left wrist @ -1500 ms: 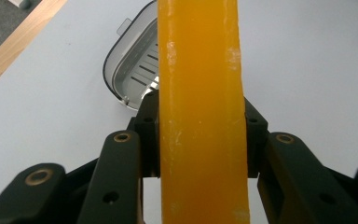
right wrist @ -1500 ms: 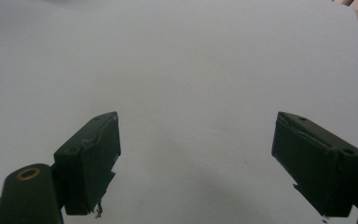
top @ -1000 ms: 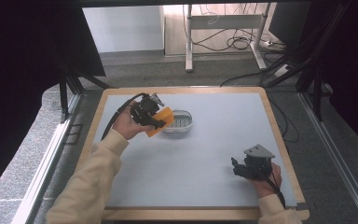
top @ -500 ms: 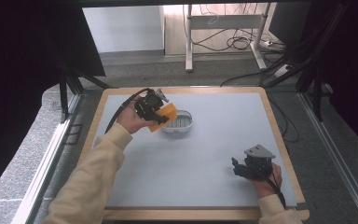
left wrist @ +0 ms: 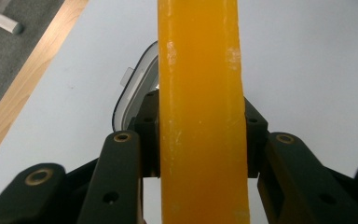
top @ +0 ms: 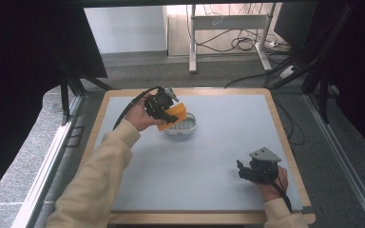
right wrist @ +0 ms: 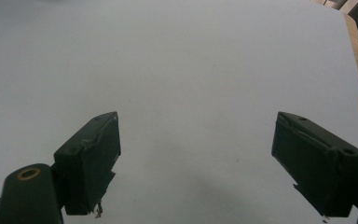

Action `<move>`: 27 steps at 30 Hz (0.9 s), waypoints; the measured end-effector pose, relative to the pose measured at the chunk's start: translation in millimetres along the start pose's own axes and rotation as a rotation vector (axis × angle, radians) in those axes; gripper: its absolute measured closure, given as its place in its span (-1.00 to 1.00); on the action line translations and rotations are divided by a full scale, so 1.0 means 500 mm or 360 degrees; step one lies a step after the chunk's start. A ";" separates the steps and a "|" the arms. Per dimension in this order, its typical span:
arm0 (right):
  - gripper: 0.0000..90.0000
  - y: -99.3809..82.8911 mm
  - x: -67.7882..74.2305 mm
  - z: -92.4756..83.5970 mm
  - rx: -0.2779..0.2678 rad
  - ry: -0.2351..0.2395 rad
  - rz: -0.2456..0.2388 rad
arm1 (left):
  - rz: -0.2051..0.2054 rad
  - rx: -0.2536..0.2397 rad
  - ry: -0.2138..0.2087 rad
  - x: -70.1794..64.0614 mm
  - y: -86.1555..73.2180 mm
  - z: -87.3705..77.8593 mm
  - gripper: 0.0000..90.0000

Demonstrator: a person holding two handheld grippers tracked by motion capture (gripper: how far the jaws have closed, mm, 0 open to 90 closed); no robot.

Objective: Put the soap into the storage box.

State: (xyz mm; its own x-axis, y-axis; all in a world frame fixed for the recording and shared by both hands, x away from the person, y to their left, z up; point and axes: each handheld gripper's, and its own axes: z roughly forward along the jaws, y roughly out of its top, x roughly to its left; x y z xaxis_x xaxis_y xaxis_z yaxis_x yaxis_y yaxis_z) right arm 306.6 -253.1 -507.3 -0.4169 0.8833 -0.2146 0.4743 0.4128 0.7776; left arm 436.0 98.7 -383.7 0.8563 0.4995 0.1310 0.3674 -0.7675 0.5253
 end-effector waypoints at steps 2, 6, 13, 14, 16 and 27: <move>-0.65 0.000 0.000 0.000 0.0000 0.0000 0.0000 | 0.0003 -0.0001 -0.0008 0.001 0.002 0.002 0.37; -0.65 0.000 0.000 0.000 -0.0001 0.0001 0.0002 | 0.0045 0.0007 -0.0026 -0.001 0.008 0.011 0.37; -0.65 -0.001 -0.003 -0.001 -0.0001 -0.0005 0.0002 | 0.0080 0.0013 -0.0039 -0.001 0.024 0.026 0.37; -0.65 -0.001 -0.003 -0.001 -0.0001 -0.0005 0.0002 | 0.0080 0.0013 -0.0039 -0.001 0.024 0.026 0.37; -0.65 -0.001 -0.003 -0.001 -0.0002 -0.0005 0.0007 | 0.0081 0.0016 -0.0047 0.000 0.027 0.031 0.37; -0.65 -0.001 -0.003 -0.002 -0.0004 -0.0005 0.0004 | 0.0123 0.0031 -0.0074 0.015 0.039 0.053 0.37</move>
State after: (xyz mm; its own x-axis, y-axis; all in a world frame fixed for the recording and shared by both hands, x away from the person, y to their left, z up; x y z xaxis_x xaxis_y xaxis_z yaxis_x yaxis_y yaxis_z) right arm 306.3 -255.0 -506.9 -0.4134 0.8850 -0.2142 0.4735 0.4098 0.7796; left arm 459.1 77.1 -394.6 0.8982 0.4197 0.1308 0.3063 -0.8109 0.4985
